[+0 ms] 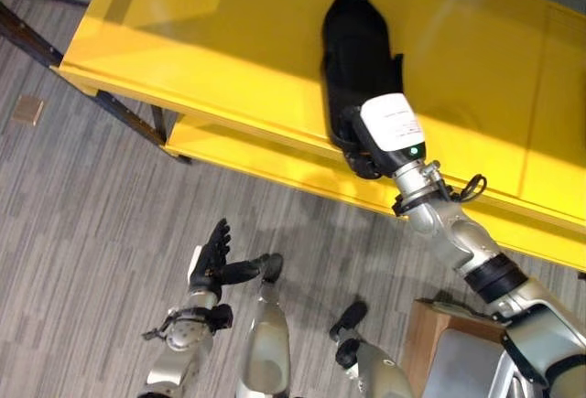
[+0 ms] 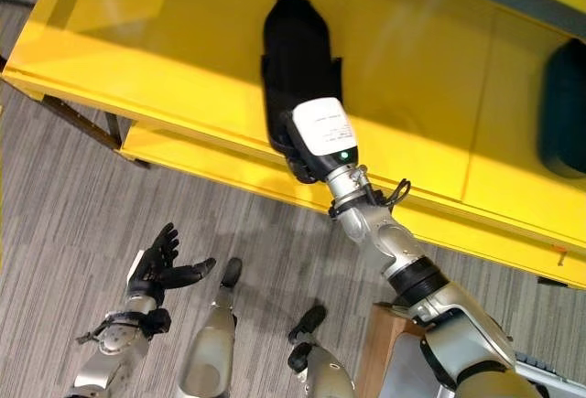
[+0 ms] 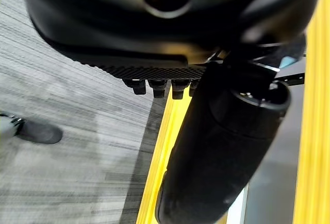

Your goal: Move parts from the plastic box to the shelf.

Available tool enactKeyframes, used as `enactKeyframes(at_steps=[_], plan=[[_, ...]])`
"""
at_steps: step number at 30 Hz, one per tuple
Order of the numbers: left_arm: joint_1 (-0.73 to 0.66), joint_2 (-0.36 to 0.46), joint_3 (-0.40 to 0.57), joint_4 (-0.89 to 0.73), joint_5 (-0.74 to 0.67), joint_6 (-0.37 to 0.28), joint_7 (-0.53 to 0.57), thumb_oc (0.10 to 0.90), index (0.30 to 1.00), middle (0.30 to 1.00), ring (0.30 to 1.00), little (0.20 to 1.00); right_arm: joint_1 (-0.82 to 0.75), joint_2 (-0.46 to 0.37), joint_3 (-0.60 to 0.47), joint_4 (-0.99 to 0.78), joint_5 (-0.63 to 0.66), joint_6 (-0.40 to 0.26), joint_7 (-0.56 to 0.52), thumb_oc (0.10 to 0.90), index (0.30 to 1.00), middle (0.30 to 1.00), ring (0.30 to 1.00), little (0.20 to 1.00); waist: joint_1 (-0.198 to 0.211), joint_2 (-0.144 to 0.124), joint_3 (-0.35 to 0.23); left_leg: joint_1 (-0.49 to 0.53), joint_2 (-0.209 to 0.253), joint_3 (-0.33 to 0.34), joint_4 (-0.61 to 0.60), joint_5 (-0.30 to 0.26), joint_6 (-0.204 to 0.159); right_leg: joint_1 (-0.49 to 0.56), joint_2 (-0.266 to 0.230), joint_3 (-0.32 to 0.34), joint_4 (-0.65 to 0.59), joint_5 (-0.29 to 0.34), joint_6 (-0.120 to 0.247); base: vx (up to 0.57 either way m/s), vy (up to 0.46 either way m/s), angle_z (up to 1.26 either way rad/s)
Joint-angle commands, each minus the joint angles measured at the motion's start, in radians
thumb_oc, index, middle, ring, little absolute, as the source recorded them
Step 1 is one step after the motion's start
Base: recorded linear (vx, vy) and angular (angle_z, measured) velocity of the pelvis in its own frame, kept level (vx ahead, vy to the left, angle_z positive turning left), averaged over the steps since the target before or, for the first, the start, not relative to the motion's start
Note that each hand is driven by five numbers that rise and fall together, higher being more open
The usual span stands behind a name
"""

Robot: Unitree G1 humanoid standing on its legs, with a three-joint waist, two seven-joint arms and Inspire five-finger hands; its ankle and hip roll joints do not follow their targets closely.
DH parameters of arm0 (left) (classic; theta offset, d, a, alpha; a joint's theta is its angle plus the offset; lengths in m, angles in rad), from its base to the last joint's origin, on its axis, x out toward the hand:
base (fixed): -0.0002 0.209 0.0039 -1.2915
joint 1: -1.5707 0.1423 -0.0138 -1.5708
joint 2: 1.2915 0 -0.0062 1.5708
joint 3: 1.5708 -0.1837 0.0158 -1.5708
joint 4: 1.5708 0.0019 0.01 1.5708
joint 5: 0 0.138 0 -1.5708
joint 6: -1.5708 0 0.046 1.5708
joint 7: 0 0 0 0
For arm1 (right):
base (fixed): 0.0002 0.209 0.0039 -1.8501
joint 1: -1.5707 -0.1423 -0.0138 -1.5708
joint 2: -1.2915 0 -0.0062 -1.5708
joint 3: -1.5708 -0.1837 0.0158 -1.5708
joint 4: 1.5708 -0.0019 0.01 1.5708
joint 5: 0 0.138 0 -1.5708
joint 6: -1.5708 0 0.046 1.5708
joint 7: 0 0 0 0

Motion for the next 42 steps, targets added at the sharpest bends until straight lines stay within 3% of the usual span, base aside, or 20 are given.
enactKeyframes(at_steps=[1, 10, 18, 32, 42], plan=[[-0.021, 0.051, 0.011, -0.132, -0.016, -0.102, 0.012, 0.900, 1.000, 1.000, 1.000, 1.000, -0.246, -0.001, -0.034, 0.071, 0.030, 0.101, -0.128, 0.400, 0.300, 0.300, 0.300, 0.300, 0.033, 0.009, -0.059, -0.034, 0.011, 0.026, 0.017, -0.019, 0.030, 0.073, -0.009, 0.032, -0.013, -0.073, 0.033, 0.08, 0.080, -0.12], [-0.043, 0.057, -0.002, -0.132, -0.023, -0.109, 0.020, 0.900, 1.000, 1.000, 1.000, 1.000, -0.365, -0.054, -0.051, 0.162, 0.052, 0.145, -0.162, 0.400, 0.300, 0.300, 0.300, 0.300, 0.018, 0.025, -0.011, -0.073, -0.013, 0.051, 0.046, -0.058, 0.039, 0.026, -0.047, 0.050, 0.001, -0.059, 0.063, 0.00, 0.076, -0.09], [-0.056, 0.052, -0.002, -0.130, -0.031, -0.116, 0.022, 0.900, 1.000, 1.000, 1.000, 1.000, -0.430, -0.110, -0.057, 0.219, 0.097, 0.156, -0.185, 0.400, 0.300, 0.300, 0.300, 0.300, 0.003, 0.039, 0.012, -0.090, -0.019, 0.072, 0.047, -0.039, 0.050, -0.007, -0.056, 0.040, 0.002, -0.025, 0.063, -0.02, 0.024, -0.05], [-0.029, 0.043, 0.026, -0.133, -0.031, -0.096, 0.035, 0.900, 1.000, 1.000, 1.000, 1.000, -0.296, -0.107, -0.205, -0.102, 0.168, 0.088, -0.193, 0.400, 0.300, 0.300, 0.300, 0.300, -0.057, 0.029, 0.009, -0.039, 0.007, 0.095, 0.031, -0.043, 0.048, -0.011, -0.047, 0.074, 0.006, -0.025, 0.060, 0.00, -0.007, -0.04], [-0.001, 0.054, 0.039, -0.143, -0.036, -0.098, 0.028, 0.900, 1.000, 1.000, 1.000, 1.000, -0.316, -0.119, -0.203, -0.065, 0.184, 0.090, -0.194, 0.400, 0.300, 0.300, 0.300, 0.300, -0.064, 0.021, -0.001, -0.021, 0.017, 0.097, 0.015, -0.037, 0.044, -0.010, -0.039, 0.079, 0.003, -0.019, 0.059, 0.00, -0.004, -0.01]])
